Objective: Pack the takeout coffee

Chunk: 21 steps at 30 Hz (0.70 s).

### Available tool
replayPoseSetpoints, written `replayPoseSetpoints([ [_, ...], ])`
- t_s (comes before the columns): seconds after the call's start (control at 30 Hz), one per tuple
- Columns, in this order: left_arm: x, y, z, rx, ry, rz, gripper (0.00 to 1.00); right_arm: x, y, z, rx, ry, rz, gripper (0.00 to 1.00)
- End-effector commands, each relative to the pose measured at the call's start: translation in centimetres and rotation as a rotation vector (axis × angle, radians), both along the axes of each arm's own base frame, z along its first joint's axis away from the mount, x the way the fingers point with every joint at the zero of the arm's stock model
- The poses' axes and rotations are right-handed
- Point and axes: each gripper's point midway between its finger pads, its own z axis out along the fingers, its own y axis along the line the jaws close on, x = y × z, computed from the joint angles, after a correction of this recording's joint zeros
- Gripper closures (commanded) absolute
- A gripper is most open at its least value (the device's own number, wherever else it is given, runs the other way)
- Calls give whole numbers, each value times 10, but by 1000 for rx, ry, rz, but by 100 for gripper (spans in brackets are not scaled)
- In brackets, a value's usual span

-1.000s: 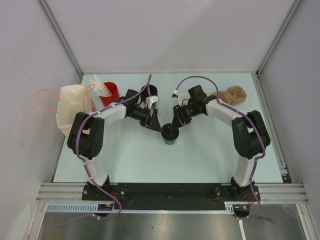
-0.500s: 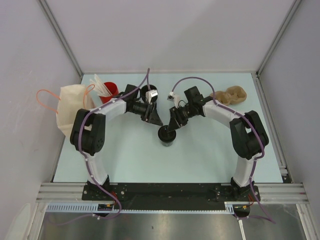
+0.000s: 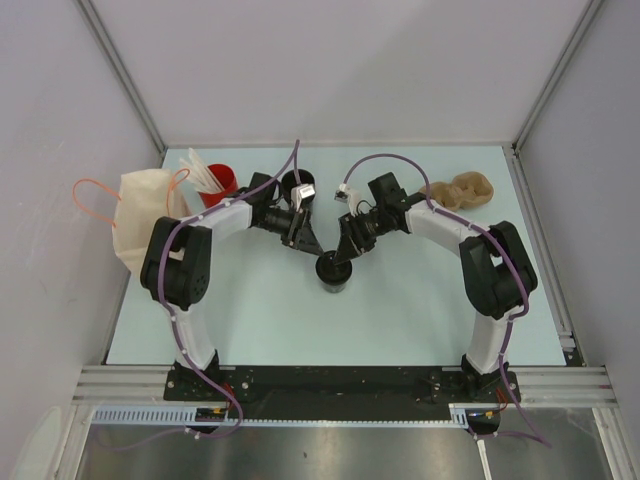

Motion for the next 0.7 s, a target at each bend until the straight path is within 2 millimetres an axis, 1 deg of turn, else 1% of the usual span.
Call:
replayPoseSetpoints([
  [0.0, -6, 4, -20, 39, 12, -24, 52, -14, -24, -65, -228, 34, 0, 74],
  [0.13, -6, 7, -37, 105, 31, -13, 58, -16, -23, -68, -238, 32, 6, 74],
  [0.33, -7, 11, -59, 216, 46, -9, 63, -16, -24, -70, -245, 29, 10, 74],
  [0.67, -15, 25, -86, 362, 71, -21, 64, -21, -23, -77, -270, 31, 29, 74],
])
